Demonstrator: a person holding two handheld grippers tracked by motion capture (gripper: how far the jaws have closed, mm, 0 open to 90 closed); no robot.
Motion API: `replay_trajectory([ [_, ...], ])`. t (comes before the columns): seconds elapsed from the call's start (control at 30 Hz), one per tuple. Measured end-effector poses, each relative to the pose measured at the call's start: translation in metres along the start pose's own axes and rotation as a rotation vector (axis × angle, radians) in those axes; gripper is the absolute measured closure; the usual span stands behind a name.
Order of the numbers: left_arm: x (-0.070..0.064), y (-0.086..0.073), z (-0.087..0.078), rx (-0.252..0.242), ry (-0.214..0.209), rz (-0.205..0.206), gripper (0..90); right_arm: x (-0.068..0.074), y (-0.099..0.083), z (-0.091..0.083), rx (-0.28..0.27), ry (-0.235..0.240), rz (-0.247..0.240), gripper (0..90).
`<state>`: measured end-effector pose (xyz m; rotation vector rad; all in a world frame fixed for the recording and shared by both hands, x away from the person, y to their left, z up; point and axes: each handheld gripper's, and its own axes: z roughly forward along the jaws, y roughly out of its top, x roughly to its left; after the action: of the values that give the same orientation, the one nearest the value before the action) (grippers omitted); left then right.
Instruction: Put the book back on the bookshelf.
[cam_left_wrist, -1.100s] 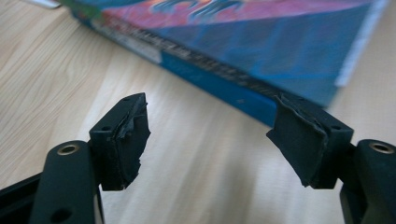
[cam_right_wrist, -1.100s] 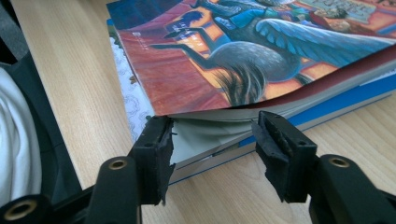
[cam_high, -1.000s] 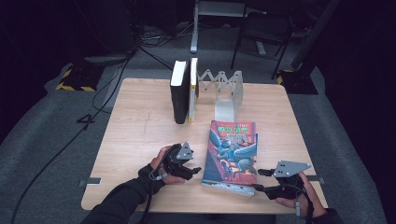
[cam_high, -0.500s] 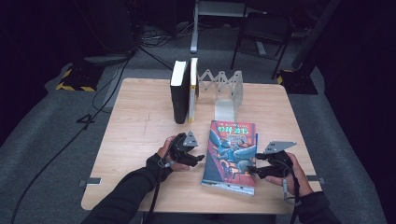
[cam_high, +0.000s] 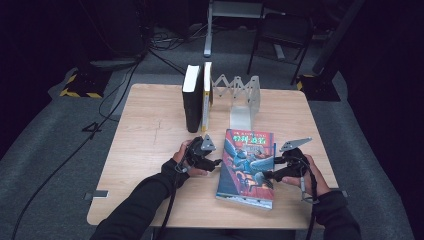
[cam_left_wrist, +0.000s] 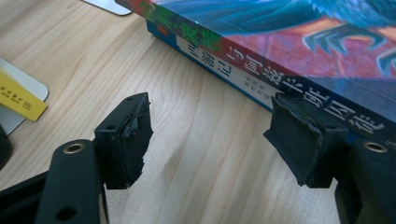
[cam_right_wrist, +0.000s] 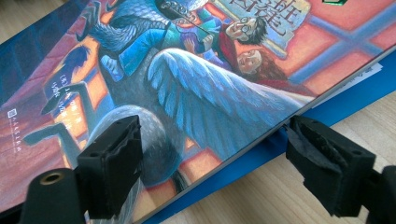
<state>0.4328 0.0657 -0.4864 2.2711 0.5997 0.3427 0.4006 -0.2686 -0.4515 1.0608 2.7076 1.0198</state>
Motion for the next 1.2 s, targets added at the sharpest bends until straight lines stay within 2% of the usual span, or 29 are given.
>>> replay_trajectory([
  [0.07,0.002,0.001,0.0,-0.004,-0.01,0.001,33.1,0.002,0.0,0.0,-0.006,-0.013,-0.016,20.7],
  [0.13,0.002,0.001,0.0,-0.003,-0.013,-0.005,34.5,0.005,0.001,-0.002,-0.028,-0.033,-0.037,27.3],
  [0.27,0.001,0.001,0.0,-0.002,-0.009,-0.004,35.1,0.012,0.004,-0.003,-0.047,-0.067,-0.08,31.9],
  [0.33,0.001,0.001,0.0,0.0,-0.006,-0.002,35.0,0.013,0.004,-0.006,-0.068,-0.073,-0.088,39.0],
  [0.4,0.001,0.001,0.0,-0.002,-0.007,-0.006,35.0,0.014,0.005,-0.01,-0.11,-0.059,-0.09,47.2],
  [0.47,0.001,0.001,0.0,-0.003,-0.007,-0.008,34.9,0.018,0.008,-0.013,-0.138,-0.053,-0.108,51.3],
  [0.5,0.001,0.001,0.0,-0.004,-0.006,-0.007,34.9,0.019,0.01,-0.013,-0.143,-0.051,-0.114,53.7],
  [0.63,0.001,0.001,0.0,-0.005,-0.003,-0.006,34.9,0.017,0.015,-0.005,-0.142,-0.005,-0.092,59.7],
  [0.77,0.001,0.0,0.001,-0.008,-0.008,-0.012,34.8,0.013,0.015,-0.002,-0.165,0.039,-0.065,68.5],
  [0.87,0.002,0.0,0.0,-0.009,-0.008,-0.013,34.4,0.016,0.015,-0.006,-0.192,0.034,-0.077,72.5],
  [0.97,0.002,0.0,0.0,-0.009,-0.01,-0.014,33.3,0.023,0.017,-0.007,-0.207,0.012,-0.115,75.5],
  [1.2,0.002,-0.001,0.002,0.008,0.0,-0.015,32.9,0.025,0.011,-0.011,-0.266,0.016,-0.122,78.3],
])
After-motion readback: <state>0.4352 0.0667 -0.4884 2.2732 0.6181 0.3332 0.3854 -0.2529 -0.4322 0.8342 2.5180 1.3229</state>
